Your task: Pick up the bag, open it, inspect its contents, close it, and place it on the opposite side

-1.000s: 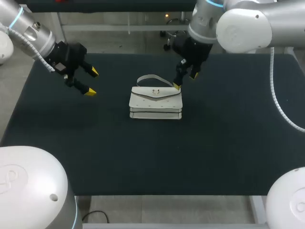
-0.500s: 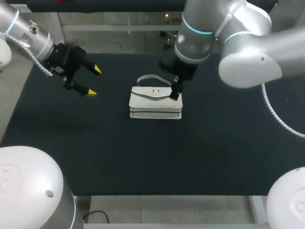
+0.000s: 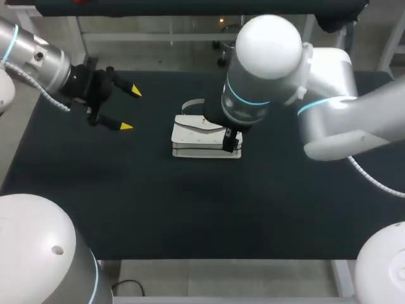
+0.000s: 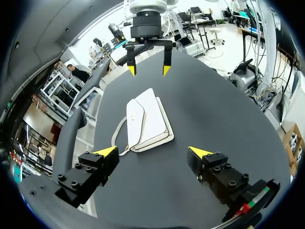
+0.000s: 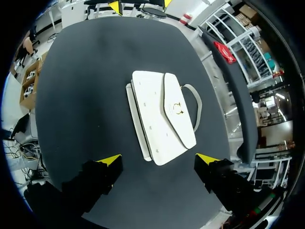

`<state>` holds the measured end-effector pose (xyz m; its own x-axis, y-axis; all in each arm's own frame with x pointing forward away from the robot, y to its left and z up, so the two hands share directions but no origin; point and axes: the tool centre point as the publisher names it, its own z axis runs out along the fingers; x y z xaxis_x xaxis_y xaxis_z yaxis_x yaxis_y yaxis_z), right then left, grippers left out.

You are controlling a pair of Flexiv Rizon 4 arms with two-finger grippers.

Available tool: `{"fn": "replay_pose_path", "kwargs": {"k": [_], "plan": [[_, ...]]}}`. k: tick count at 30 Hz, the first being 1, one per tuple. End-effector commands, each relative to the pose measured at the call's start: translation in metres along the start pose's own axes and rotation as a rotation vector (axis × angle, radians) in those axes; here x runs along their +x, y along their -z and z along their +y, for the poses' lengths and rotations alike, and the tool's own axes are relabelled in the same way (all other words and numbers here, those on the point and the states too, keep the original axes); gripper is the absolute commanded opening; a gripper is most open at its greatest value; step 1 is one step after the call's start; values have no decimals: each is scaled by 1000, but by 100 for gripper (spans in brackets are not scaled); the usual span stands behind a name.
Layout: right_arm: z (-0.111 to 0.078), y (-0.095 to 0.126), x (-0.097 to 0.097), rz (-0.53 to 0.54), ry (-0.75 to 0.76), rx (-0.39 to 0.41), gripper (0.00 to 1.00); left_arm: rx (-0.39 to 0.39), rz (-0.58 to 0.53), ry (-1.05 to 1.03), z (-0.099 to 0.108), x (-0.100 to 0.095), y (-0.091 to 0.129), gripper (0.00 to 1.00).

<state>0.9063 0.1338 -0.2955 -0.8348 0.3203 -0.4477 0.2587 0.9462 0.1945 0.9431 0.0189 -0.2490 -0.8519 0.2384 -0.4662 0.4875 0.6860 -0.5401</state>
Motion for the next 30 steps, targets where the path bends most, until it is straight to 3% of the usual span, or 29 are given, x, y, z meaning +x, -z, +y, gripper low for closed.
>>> {"fn": "replay_pose_path", "kwargs": {"k": [1,8,18,27,30], "plan": [[-3,-2,4,-225,-1,-9,100,5,-14,-2,1,2,-2,100],[-3,-2,4,-225,-1,-9,100,5,-14,-2,1,2,-2,100],[-10,-14,7,-296,50,-38,100,89,-27,-95,8,-8,-14,100],[-11,-28,9,-384,119,-10,100,104,-15,-147,-1,-15,-26,100],[-9,-35,12,-422,156,-51,100,119,5,-170,-8,-18,-31,100]]}}
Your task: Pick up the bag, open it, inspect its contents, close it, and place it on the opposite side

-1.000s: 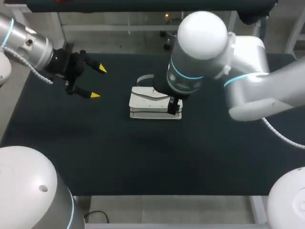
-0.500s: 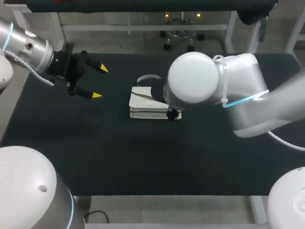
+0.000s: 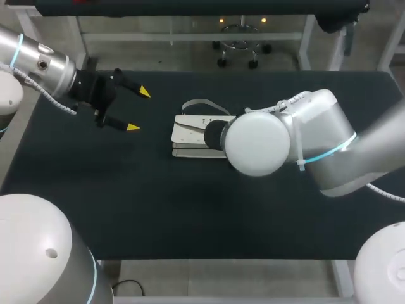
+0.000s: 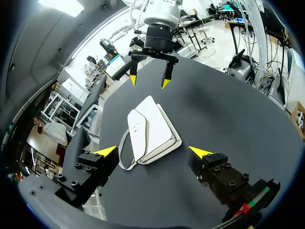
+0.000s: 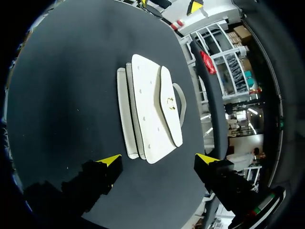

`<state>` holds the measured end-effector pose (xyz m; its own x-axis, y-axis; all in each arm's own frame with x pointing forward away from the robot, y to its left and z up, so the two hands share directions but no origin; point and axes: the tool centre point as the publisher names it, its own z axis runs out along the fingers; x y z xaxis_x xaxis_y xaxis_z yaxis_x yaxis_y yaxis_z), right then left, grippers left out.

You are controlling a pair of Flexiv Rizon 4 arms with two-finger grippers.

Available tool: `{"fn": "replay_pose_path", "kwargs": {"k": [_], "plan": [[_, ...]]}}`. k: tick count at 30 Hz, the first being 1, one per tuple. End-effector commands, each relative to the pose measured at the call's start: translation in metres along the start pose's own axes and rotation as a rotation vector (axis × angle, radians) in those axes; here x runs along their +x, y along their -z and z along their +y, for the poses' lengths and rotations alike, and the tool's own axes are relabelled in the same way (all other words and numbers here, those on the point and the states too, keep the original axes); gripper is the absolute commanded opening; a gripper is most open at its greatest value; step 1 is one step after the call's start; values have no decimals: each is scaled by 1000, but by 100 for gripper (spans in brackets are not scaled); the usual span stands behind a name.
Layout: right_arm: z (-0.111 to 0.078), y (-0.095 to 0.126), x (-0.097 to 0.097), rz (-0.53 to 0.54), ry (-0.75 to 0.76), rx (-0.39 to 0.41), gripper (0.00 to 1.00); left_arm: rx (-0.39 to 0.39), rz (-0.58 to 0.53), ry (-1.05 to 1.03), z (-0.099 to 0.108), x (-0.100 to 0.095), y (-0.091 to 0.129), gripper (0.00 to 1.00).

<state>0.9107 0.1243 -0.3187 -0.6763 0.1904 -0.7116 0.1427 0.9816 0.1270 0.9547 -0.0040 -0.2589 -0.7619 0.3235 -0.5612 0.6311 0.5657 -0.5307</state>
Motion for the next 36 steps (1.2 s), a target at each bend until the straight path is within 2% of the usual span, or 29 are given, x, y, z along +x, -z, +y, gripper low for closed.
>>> {"fn": "replay_pose_path", "kwargs": {"k": [1,6,12,16,19,23,27,36], "plan": [[5,-13,12,-121,11,-29,100,14,26,-23,-2,-8,-8,100],[10,-28,18,-124,42,-64,100,41,38,-48,-8,-13,-15,100],[9,-42,14,-130,64,-73,99,50,63,-63,-10,-17,-28,100],[6,-48,7,-129,66,-77,83,49,83,-72,-11,-17,-35,100],[5,-52,4,-129,65,-84,64,48,94,-76,-12,-18,-39,100],[4,-53,3,-133,68,-88,50,49,108,-76,-12,-18,-43,100],[0,-59,2,-133,72,-86,46,51,115,-79,-13,-18,-46,100],[-3,-66,4,-119,75,-96,45,51,133,-76,-13,-20,-52,100]]}}
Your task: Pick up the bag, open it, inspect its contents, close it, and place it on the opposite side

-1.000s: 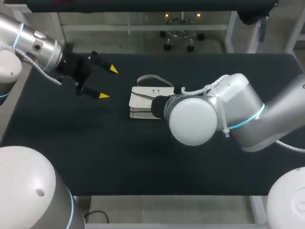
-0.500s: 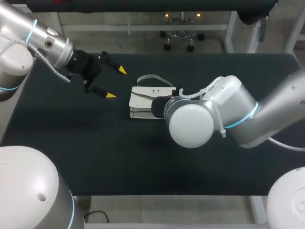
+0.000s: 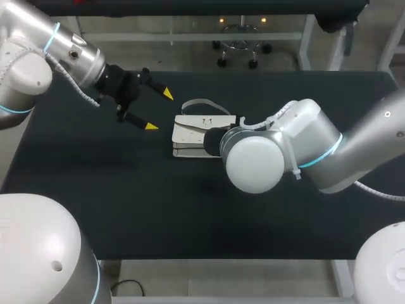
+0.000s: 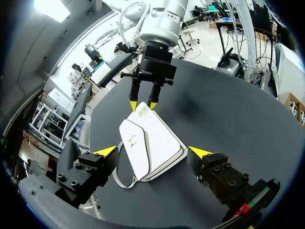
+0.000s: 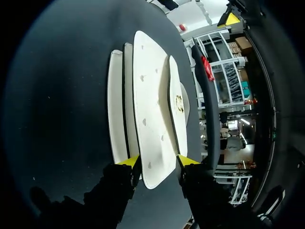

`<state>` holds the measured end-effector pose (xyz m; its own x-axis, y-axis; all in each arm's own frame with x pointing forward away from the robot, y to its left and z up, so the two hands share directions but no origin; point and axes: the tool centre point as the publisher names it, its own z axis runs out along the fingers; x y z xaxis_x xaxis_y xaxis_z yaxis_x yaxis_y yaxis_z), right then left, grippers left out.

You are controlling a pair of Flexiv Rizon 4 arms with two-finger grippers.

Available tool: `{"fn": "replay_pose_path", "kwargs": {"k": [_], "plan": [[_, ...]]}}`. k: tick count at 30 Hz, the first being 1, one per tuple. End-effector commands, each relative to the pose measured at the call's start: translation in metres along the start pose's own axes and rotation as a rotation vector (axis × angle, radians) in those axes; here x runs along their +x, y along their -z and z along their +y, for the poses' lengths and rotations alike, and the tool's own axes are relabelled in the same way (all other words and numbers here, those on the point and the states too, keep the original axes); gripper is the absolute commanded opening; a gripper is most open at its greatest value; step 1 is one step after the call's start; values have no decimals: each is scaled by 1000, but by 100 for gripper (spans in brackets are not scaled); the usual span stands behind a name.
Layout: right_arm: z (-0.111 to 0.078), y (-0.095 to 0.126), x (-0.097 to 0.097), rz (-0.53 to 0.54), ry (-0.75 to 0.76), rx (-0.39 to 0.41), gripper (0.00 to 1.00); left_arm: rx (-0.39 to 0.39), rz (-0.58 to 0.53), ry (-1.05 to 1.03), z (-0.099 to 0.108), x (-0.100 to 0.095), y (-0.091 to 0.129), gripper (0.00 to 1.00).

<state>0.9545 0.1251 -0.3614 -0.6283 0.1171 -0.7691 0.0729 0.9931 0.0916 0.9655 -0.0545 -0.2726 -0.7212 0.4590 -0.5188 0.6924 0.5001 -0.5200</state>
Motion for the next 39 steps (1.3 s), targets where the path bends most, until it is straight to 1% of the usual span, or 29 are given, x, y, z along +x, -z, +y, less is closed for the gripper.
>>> {"fn": "replay_pose_path", "kwargs": {"k": [1,2,7,10,14,16,19,21,24,31,36,38,39], "plan": [[-4,-4,4,-47,0,-67,42,4,8,1,2,-4,-4,100],[-4,-4,4,-47,0,-68,37,5,10,1,2,-4,-4,100],[-4,-4,4,-45,8,-77,22,12,12,1,2,-5,-6,100],[-1,-2,7,-44,10,-85,16,16,14,4,3,-5,-7,100],[-1,-4,9,-39,16,-97,19,15,18,6,4,-5,-9,100],[3,-2,13,-36,19,-102,22,14,19,7,4,-5,-9,100],[2,-2,14,-32,20,-104,20,16,21,10,5,-5,-9,100],[2,-2,14,-28,17,-109,15,21,22,10,5,-4,-9,100],[1,-2,14,-28,15,-111,0,26,22,10,5,-4,-10,100],[7,3,18,-30,7,-110,0,39,6,-8,2,-2,-14,100],[14,5,21,-35,-8,-103,0,26,-25,-67,-3,1,-21,100],[17,4,22,-37,-18,-89,0,5,-44,-93,-6,2,-25,100],[18,4,22,-37,-26,-80,0,8,-54,-104,-8,2,-27,100]]}}
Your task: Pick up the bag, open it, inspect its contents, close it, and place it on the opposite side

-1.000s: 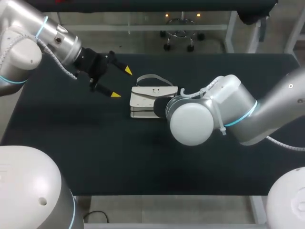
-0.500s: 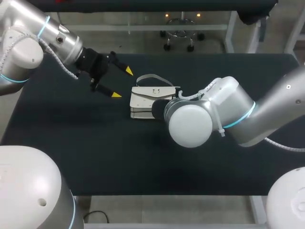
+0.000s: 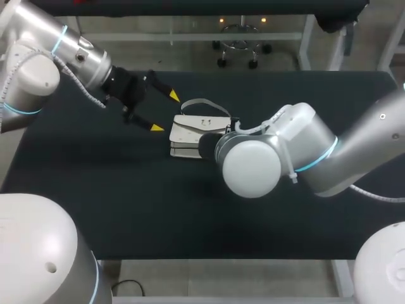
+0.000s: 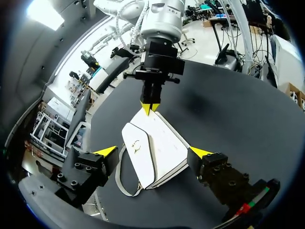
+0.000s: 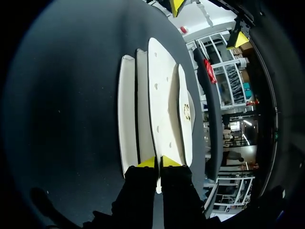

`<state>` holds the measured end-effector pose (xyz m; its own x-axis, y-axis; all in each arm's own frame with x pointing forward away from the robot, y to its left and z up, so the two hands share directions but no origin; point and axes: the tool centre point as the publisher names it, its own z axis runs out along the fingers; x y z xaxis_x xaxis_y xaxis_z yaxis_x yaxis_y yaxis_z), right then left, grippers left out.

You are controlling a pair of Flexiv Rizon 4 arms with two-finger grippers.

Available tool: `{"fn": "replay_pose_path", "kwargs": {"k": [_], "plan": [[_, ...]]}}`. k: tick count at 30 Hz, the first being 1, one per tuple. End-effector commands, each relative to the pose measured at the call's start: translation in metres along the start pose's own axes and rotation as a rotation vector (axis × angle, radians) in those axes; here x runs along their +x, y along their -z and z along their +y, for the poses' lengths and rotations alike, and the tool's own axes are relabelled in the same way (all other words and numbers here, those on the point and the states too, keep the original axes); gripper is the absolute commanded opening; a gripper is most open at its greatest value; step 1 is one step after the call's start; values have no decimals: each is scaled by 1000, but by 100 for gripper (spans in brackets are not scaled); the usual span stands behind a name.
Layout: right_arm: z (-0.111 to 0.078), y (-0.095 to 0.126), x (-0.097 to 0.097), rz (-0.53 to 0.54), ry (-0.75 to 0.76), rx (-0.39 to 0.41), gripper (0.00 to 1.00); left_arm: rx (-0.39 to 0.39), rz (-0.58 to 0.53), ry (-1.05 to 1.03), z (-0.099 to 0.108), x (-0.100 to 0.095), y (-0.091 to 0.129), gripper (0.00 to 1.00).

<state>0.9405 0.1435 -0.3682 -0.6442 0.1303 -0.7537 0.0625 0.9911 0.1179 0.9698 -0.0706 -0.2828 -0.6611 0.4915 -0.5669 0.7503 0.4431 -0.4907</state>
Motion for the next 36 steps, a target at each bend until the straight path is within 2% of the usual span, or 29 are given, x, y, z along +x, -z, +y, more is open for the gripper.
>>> {"fn": "replay_pose_path", "kwargs": {"k": [1,6,11,12,16,25,28,30,36], "plan": [[2,-3,6,-60,-17,-43,0,-31,-55,-31,-9,7,-10,100],[2,-3,6,-60,-17,-43,0,-49,-95,-53,-10,7,-15,100],[2,-3,6,-60,-17,-43,0,-67,-99,-62,-8,5,-30,100],[2,-3,6,-60,-17,-43,0,-67,-99,-63,-7,4,-32,93],[2,-3,6,-60,-17,-43,0,-78,-90,-63,-3,2,-44,90],[2,-3,6,-60,-17,-43,0,-111,-72,-44,8,-7,-64,60],[2,-3,6,-60,-17,-43,0,-117,-74,-36,12,-11,-67,58],[2,-3,6,-60,-17,-43,0,-124,-73,-32,14,-15,-68,51],[2,-3,6,-60,-17,-43,0,-131,-57,-12,21,-14,-72,49]]}}
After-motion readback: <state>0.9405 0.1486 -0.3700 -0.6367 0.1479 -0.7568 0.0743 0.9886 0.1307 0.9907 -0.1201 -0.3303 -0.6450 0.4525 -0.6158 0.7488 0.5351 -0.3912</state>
